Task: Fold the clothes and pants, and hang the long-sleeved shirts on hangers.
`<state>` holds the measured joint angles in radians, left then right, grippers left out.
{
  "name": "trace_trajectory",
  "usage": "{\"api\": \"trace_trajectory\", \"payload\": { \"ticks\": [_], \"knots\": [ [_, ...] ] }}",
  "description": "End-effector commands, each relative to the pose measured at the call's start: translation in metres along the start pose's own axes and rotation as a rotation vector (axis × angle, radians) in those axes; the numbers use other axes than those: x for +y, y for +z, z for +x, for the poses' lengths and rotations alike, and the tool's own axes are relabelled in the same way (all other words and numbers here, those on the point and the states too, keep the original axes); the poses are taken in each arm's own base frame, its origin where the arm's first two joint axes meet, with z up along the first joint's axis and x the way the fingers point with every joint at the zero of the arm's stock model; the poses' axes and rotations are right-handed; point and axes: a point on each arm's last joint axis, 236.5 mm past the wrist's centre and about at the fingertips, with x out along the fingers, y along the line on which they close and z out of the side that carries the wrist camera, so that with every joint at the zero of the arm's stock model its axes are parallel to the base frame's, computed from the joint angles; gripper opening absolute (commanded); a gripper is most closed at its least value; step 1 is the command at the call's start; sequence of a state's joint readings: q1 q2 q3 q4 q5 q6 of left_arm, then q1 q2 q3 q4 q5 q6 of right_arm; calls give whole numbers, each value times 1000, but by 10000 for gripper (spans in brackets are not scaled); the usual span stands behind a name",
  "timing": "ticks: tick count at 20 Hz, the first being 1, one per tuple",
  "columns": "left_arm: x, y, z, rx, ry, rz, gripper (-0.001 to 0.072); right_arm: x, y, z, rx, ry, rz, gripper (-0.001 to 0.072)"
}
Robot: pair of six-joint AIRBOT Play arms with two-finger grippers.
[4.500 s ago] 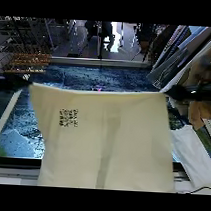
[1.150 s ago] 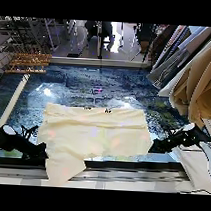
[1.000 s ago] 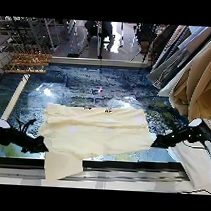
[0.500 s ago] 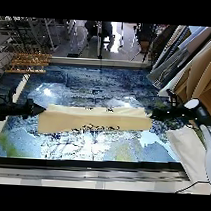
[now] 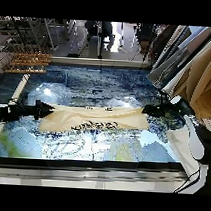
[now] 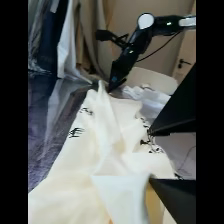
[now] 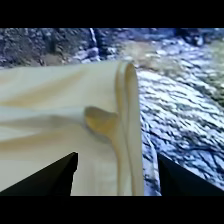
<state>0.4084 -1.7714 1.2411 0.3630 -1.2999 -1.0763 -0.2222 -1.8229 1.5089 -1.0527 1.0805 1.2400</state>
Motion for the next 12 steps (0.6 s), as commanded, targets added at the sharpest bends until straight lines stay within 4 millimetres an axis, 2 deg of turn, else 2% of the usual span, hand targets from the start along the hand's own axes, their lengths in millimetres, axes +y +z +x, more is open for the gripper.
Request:
{"api": "trace_trajectory", "payload": {
  "ticks": [1, 2, 4, 5, 7, 8, 9, 10, 11, 12],
  "knots": [
    [-27, -23, -11, 84, -67, 153, 159, -16, -32, -3, 132, 73, 63, 591],
    [-35, -25, -12, 80, -63, 210, 127, -13, -33, 0, 136, 115, 66, 593],
    [-51, -29, -13, 77, -66, 330, 113, 0, -33, 11, 133, 188, 57, 596],
    [-56, -31, -12, 78, -65, 387, 36, 8, -32, 18, 132, 227, 53, 595],
    [-62, -33, -5, 75, -54, 479, 6, 31, -32, 34, 127, 307, 24, 541],
    [-59, -32, 1, 75, -32, 493, 6, 44, -32, 39, 127, 337, 0, 407],
    [-50, -32, 8, 86, 20, 514, 6, 53, -34, 41, 136, 345, -29, 166],
    [-34, -37, 15, 122, 99, 548, 6, 57, -40, 38, 161, 339, -60, 25],
    [-16, -45, 21, 176, 187, 559, 5, 53, -47, 30, 197, 293, -93, 20],
    [4, -56, 24, 243, 287, 546, 5, 36, -53, 18, 228, 189, -97, 19]
  ]
}}
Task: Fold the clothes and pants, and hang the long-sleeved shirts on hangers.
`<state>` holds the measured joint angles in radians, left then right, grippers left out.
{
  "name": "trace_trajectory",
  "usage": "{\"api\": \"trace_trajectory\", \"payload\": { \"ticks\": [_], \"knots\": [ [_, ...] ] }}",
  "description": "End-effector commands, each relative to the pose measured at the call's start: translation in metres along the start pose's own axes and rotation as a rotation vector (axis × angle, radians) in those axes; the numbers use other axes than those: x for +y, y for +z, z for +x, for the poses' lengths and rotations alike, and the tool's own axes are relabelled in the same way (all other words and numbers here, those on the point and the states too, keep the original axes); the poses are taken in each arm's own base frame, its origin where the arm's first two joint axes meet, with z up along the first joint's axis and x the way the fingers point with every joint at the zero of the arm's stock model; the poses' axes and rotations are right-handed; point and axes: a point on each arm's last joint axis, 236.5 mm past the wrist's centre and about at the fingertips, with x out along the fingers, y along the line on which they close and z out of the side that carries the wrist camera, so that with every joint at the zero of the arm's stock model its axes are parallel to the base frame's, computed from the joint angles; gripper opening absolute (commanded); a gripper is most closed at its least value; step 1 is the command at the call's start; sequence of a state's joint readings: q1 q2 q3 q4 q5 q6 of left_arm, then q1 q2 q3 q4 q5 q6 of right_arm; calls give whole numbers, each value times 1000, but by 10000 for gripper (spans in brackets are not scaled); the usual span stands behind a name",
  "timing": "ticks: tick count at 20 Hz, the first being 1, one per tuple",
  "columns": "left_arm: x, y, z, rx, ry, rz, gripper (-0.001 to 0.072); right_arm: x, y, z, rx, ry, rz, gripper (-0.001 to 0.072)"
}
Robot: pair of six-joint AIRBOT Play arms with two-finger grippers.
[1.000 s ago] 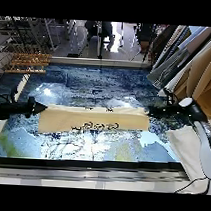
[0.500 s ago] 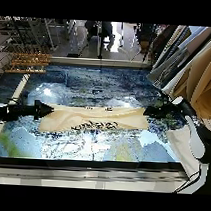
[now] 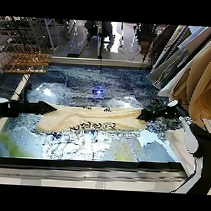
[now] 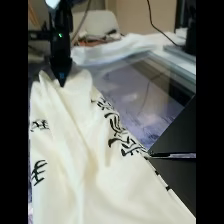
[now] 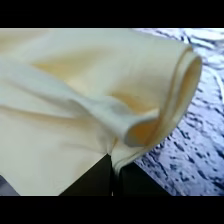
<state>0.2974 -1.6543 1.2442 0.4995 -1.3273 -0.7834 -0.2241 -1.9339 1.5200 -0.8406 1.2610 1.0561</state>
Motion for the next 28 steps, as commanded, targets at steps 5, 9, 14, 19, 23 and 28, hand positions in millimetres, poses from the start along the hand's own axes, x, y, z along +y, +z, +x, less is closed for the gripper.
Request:
{"api": "trace_trajectory", "payload": {
  "ticks": [5, 9, 14, 19, 23, 28],
  "knots": [
    [89, -70, 26, 348, 619, -15, 5, -28, -23, -151, -2, -603, -72, 18],
    [67, -69, 75, 343, 562, 52, 6, 76, -10, -155, -149, -381, -127, 19],
    [7, -11, -9, 279, 550, 100, 7, 262, 0, -63, -255, -68, -260, 18],
    [-41, 10, -135, 72, 624, 93, 7, 407, -19, 85, -405, 117, -418, 19],
    [-55, 13, -166, -5, 658, 102, 7, 458, -19, 172, -401, 202, -462, 199],
    [-45, 1, -113, 56, 517, 39, 7, 397, 5, 114, -252, -38, -554, 566]
  ]
}}
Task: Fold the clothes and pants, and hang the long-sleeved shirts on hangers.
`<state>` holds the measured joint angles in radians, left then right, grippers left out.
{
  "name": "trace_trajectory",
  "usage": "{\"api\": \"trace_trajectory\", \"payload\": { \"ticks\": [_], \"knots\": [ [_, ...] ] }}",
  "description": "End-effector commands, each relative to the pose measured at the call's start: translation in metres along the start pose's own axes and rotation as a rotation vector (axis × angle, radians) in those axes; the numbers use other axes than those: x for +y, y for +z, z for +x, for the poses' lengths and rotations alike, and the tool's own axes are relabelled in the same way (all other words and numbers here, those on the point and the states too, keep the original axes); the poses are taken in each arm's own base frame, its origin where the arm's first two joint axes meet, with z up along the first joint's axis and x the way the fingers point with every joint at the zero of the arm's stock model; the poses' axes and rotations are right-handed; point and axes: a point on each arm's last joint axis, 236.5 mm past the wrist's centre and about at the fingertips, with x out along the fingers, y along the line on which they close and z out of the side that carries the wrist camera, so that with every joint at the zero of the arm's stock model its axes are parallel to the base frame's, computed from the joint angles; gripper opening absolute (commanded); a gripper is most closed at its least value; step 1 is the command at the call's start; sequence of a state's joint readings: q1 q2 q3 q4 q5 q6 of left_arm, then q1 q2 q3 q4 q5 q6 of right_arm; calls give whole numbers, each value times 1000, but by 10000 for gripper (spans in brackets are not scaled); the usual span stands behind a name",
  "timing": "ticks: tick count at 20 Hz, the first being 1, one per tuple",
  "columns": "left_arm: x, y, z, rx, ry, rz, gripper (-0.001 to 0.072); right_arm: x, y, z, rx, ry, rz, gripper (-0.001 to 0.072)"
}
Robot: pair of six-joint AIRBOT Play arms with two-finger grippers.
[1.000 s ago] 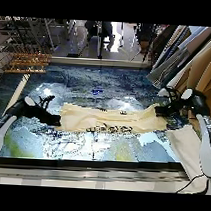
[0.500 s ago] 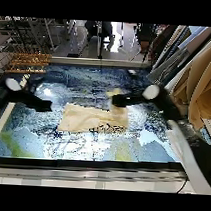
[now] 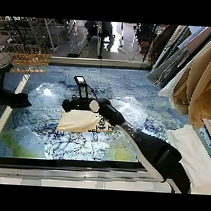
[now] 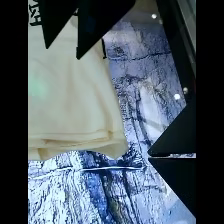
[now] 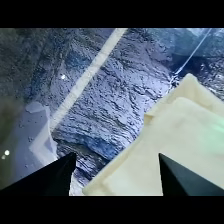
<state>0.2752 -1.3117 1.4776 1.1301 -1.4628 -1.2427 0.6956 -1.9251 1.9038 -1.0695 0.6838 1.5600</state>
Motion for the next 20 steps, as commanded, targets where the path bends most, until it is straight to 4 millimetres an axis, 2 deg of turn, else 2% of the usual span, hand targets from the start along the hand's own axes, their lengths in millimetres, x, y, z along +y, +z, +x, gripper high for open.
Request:
{"api": "trace_trajectory", "payload": {
  "ticks": [1, 3, 5, 6, 7, 8, 9, 10, 11, 14, 15, 17, 20],
  "knots": [
    [-20, -6, 38, 39, -115, -38, 7, -67, 3, -56, 151, -180, -16, 566],
    [-35, -9, 78, 88, -171, -23, 7, -125, 3, -116, 229, -270, 94, 566],
    [-49, -15, 124, 154, -196, 2, 7, -175, -11, -170, 297, -338, 204, 540],
    [-55, -18, 147, 180, -201, 11, 7, -196, -26, -191, 341, -363, 251, 487],
    [-60, -22, 172, 204, -202, 14, 7, -210, -43, -204, 383, -374, 297, 487],
    [-61, -28, 191, 230, -200, 14, 7, -217, -64, -209, 434, -348, 344, 506],
    [-58, -37, 209, 269, -193, 13, 7, -219, -81, -207, 467, -305, 396, 567],
    [-53, -46, 221, 303, -186, 7, 8, -222, -97, -200, 479, -262, 447, 670],
    [-50, -54, 231, 331, -188, -7, 8, -228, -109, -190, 464, -237, 489, 700],
    [-45, -62, 242, 362, -189, -25, 7, -237, -132, -155, 425, -98, 587, 701],
    [-45, -63, 243, 362, -188, -25, 8, -236, -134, -143, 418, -37, 603, 701],
    [-45, -63, 243, 363, -189, -23, 7, -227, -125, -115, 363, 104, 647, 701],
    [-46, -63, 243, 364, -190, -23, 8, -218, -115, -85, 330, 230, 715, 701]
  ]
}}
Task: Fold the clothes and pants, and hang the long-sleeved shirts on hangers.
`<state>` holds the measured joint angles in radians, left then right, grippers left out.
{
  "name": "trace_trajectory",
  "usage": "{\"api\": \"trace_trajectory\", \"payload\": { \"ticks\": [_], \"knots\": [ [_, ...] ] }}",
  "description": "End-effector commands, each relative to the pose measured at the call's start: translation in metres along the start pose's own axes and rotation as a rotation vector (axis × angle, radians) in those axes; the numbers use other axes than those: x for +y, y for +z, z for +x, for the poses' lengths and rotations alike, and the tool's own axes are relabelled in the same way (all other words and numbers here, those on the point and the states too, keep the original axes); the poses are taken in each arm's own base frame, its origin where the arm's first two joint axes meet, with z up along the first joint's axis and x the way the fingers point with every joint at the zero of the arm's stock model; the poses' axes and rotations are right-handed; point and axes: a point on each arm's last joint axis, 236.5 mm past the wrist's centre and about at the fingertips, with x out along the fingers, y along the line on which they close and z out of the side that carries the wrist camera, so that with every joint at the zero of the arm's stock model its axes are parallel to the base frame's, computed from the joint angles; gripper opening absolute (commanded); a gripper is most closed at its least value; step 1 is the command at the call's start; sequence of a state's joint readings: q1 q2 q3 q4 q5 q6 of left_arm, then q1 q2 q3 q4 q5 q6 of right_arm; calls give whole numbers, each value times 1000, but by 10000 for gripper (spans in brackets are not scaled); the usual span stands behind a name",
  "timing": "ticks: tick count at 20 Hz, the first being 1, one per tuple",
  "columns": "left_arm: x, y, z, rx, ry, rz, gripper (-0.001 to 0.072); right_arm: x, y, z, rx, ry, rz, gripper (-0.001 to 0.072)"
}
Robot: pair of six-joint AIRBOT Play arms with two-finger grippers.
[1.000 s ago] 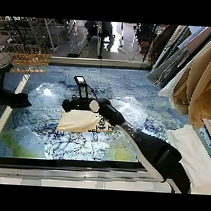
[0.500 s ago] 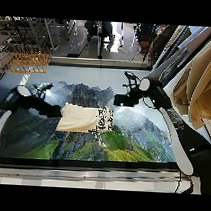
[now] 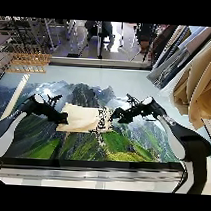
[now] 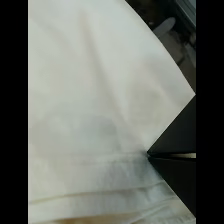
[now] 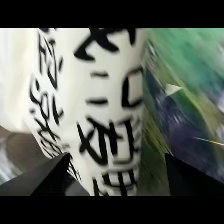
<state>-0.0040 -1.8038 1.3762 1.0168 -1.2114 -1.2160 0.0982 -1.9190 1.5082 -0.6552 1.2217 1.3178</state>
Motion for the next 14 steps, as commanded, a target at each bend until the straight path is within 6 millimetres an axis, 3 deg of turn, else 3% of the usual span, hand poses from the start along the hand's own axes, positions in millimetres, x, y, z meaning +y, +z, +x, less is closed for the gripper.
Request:
{"api": "trace_trajectory", "payload": {
  "ticks": [1, 3, 4, 6, 7, 8, 10, 12, 14],
  "knots": [
    [2, -1, 4, 7, 2, -1, 7, 22, 11, 33, 19, 192, 51, 701],
    [0, -2, 4, 9, -3, -3, 8, 29, 4, 54, 81, 189, 68, 694],
    [0, -2, 3, 13, -5, -2, 8, 38, 4, 60, 91, 197, 52, 606],
    [-5, -10, -3, 39, -17, 3, 7, 62, 8, 54, 84, 213, -59, 180],
    [-11, -16, -13, 56, -28, 9, 7, 76, 13, 43, 67, 211, -106, 59],
    [-18, -23, -25, 72, -40, 33, 8, 84, 20, 25, 34, 189, -139, 22],
    [-42, -43, -61, 105, -64, 91, 7, 100, 31, -26, -45, 137, -213, 21],
    [-67, -77, -95, 185, -95, 140, 7, 112, 28, -95, -106, 111, -252, 20],
    [-86, -108, -123, 226, -107, 180, 7, 107, 20, -174, -189, 56, -216, 19]
  ]
}}
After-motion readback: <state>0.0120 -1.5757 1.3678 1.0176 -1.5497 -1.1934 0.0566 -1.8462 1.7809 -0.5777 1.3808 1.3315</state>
